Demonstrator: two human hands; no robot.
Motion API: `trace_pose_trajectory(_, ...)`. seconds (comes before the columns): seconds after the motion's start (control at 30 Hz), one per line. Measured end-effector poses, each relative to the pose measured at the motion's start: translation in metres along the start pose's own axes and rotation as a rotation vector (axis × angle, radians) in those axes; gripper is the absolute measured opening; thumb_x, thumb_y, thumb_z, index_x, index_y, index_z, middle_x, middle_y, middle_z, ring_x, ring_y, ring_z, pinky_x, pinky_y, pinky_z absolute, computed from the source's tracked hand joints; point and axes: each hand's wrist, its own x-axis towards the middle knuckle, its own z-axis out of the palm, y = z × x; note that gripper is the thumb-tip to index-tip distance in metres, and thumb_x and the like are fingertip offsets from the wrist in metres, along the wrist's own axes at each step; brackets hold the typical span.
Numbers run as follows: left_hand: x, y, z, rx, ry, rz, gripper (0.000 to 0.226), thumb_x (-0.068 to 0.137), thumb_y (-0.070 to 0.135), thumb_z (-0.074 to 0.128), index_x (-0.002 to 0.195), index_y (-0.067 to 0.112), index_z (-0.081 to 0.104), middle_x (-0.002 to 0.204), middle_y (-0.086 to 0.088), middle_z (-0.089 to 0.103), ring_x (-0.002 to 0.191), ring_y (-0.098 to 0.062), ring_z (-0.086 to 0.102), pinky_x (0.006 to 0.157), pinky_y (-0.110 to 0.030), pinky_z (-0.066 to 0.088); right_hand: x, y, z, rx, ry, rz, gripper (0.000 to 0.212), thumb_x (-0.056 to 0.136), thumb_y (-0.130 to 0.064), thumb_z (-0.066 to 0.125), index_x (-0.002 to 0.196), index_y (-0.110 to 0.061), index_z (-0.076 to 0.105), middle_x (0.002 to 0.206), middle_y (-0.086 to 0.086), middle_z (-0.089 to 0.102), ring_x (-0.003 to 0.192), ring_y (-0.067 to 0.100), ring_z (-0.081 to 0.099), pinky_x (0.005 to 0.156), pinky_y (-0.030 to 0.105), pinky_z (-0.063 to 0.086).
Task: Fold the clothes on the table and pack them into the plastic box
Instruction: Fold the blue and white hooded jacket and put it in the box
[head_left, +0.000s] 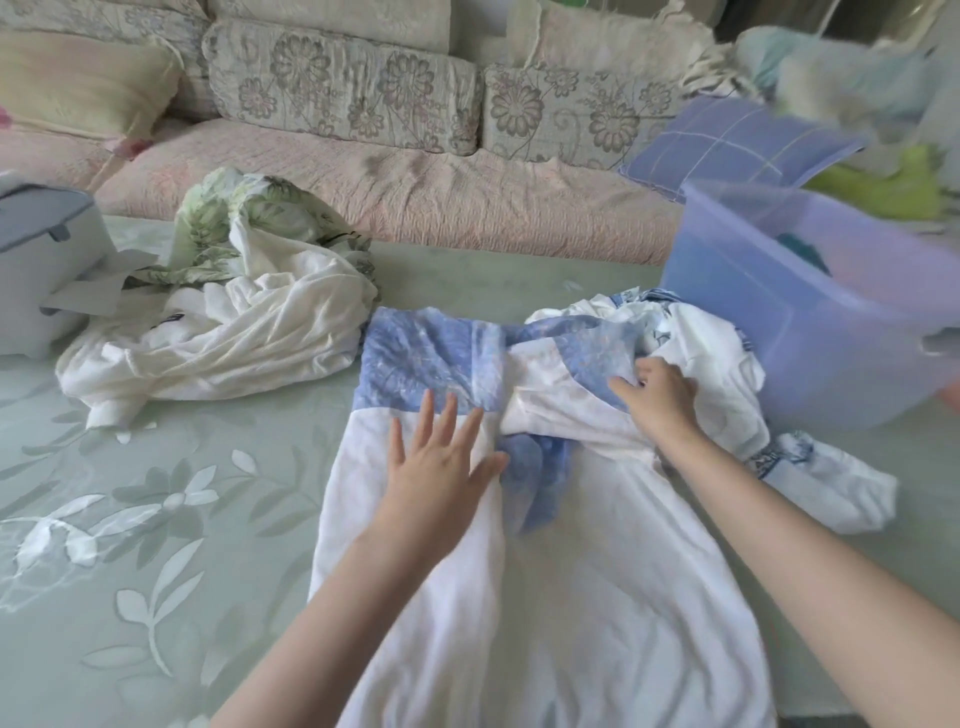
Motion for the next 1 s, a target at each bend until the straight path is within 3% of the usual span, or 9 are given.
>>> trace_pose_trajectory(0.13, 0.021, 0.005, 0.012, -0.019, -0.103, 0.085, 0.064, 0.098, 0.05, 0.028, 0.152, 0.028, 0.002, 0.159, 0.001, -0.012, 0.145, -0.016, -0.018, 0.117, -0.043, -0.008, -0.015, 0.029, -0.019, 0.059, -0.123, 0.178, 0.033, 0.082, -0.036, 0.067, 0.093, -0.006, 0.061, 0.085, 0.009, 0.06, 0.094, 0.029, 0.06, 0.079, 0.036, 0.043)
trace_pose_trajectory(0.3, 0.039, 0.0, 0.036, 0.069, -0.186, 0.083, 0.069, 0.097, 0.055, 0.024, 0.152, 0.022, -0.001, 0.159, 0.002, -0.011, 0.145, -0.016, -0.015, 0.117, -0.043, -0.006, -0.03, 0.032, -0.012, 0.097, -0.225, 0.208, 0.047, 0.076, -0.034, 0.072, 0.046, -0.017, 0.04, 0.037, -0.006, 0.036, 0.05, 0.022, 0.045, 0.056, 0.031, 0.032)
trace_pose_trajectory(0.47, 0.039, 0.002, 0.038, 0.071, -0.206, 0.083, 0.068, 0.097, 0.055, 0.021, 0.152, 0.023, -0.002, 0.159, 0.003, -0.012, 0.145, -0.016, -0.016, 0.117, -0.043, -0.007, -0.025, 0.018, -0.017, 0.435, -0.236, 0.156, 0.033, 0.073, -0.017, 0.075, 0.085, 0.01, 0.06, 0.069, 0.009, 0.056, 0.065, 0.018, 0.051, 0.062, 0.03, 0.036)
trace_pose_trajectory(0.57, 0.043, 0.001, 0.037, -0.041, -0.206, 0.069, 0.064, 0.098, 0.054, 0.021, 0.152, 0.026, 0.0, 0.159, 0.004, -0.009, 0.145, -0.014, -0.016, 0.116, -0.041, -0.011, -0.029, -0.001, -0.022, 0.482, -0.205, 0.031, 0.013, 0.076, -0.013, 0.07, 0.088, -0.011, 0.065, 0.084, 0.005, 0.069, 0.077, 0.02, 0.061, 0.073, 0.037, 0.048)
trace_pose_trajectory(0.67, 0.047, 0.0, 0.036, -0.263, -0.14, 0.029, 0.054, 0.101, 0.045, 0.024, 0.151, 0.028, 0.013, 0.159, 0.006, 0.007, 0.146, -0.012, -0.004, 0.116, -0.039, -0.008, -0.038, -0.032, -0.019, 0.408, -0.232, -0.105, 0.026, 0.079, -0.015, 0.068, 0.105, -0.016, 0.063, 0.099, 0.003, 0.07, 0.091, 0.023, 0.064, 0.083, 0.037, 0.05)
trace_pose_trajectory(0.73, 0.053, -0.002, 0.035, -0.303, -0.118, 0.051, 0.051, 0.102, 0.037, 0.031, 0.15, 0.023, 0.02, 0.158, 0.005, 0.016, 0.146, -0.013, 0.008, 0.118, -0.041, 0.0, -0.045, -0.058, -0.008, 0.278, -0.243, -0.21, 0.039, 0.083, -0.014, 0.065, 0.121, -0.014, 0.055, 0.105, 0.004, 0.066, 0.093, 0.024, 0.061, 0.074, 0.025, 0.048)
trace_pose_trajectory(0.83, 0.06, -0.007, 0.029, -0.891, -0.048, -0.016, 0.05, 0.094, 0.046, 0.039, 0.132, 0.016, 0.051, 0.138, 0.001, 0.05, 0.127, -0.011, 0.044, 0.112, -0.036, 0.026, -0.059, -0.097, 0.018, 0.071, -0.301, -0.328, 0.062, 0.089, -0.014, 0.055, 0.145, -0.013, 0.028, 0.115, 0.015, 0.061, 0.103, 0.031, 0.059, 0.074, 0.028, 0.046)
trace_pose_trajectory(0.93, 0.064, -0.013, 0.013, -1.187, 0.173, -0.19, 0.034, 0.099, 0.028, 0.037, 0.08, 0.006, 0.056, 0.08, -0.011, 0.054, 0.075, -0.018, 0.051, 0.073, -0.031, 0.04, -0.077, -0.122, 0.043, -0.137, -0.42, -0.301, 0.077, 0.094, -0.023, 0.052, 0.152, -0.013, 0.002, 0.14, 0.02, 0.041, 0.126, 0.032, 0.046, 0.094, 0.035, 0.041)
trace_pose_trajectory(1.0, 0.072, -0.024, 0.011, -1.284, 0.168, -0.345, 0.049, 0.096, 0.043, 0.04, 0.099, -0.002, 0.061, 0.087, -0.021, 0.056, 0.081, -0.03, 0.055, 0.074, -0.038, 0.044, -0.088, -0.127, 0.047, -0.146, -0.491, -0.27, 0.082, 0.095, -0.03, 0.053, 0.152, -0.01, -0.003, 0.147, 0.02, 0.029, 0.131, 0.032, 0.04, 0.098, 0.034, 0.037)
